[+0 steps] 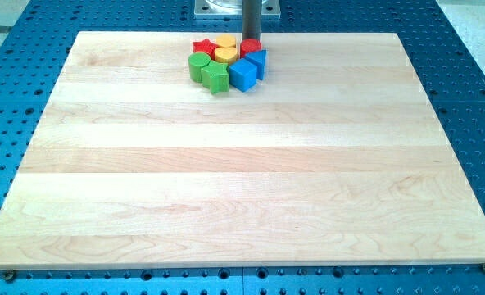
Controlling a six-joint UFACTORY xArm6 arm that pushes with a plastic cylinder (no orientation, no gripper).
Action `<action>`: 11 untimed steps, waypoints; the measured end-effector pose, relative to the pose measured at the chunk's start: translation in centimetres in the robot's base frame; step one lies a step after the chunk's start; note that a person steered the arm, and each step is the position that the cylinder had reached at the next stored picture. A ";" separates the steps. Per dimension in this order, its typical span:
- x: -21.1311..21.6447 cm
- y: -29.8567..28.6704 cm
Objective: Push the red circle into the heart
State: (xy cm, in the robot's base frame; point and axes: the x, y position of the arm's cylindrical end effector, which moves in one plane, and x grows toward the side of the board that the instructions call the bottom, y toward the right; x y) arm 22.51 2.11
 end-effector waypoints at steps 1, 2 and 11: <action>-0.6 2.4; 0.3 5.8; 3.4 -4.5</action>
